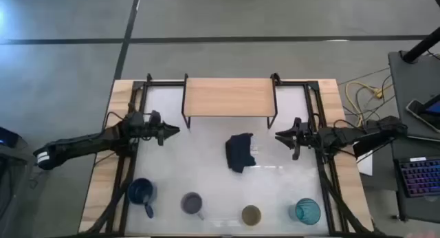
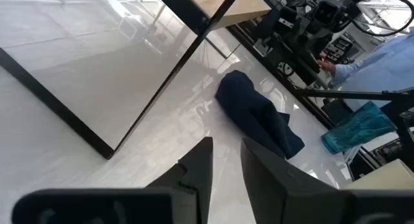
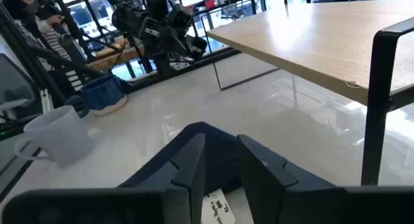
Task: Stack small to large cups/mugs on shelf
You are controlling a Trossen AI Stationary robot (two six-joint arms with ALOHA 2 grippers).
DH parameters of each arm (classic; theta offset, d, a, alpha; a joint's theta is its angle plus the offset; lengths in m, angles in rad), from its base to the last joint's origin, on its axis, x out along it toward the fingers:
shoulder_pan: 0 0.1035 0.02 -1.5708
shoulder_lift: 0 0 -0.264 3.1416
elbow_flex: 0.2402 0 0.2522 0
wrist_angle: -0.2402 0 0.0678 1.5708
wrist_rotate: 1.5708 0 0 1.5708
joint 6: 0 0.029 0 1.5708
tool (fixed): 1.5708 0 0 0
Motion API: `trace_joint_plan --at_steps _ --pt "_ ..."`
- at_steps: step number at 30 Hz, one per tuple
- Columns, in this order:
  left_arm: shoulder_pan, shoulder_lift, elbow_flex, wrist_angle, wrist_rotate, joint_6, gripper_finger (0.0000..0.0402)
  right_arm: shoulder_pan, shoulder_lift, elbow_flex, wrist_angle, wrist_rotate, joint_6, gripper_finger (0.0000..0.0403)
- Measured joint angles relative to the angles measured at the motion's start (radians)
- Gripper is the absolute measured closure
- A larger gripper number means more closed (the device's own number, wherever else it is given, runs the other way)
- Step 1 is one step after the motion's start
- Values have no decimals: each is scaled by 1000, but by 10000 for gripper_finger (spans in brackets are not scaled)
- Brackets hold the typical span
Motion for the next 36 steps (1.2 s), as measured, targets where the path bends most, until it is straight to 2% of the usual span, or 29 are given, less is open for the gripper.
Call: trace_joint_plan --at_steps 9,23,36 --pt "0 0 0 0 0 0 335 0 0 0 0 0 0 330" --pt "0 0 0 0 0 0 335 0 0 0 0 0 0 319" --pt "0 0 0 0 0 0 335 0 0 0 0 0 0 330"
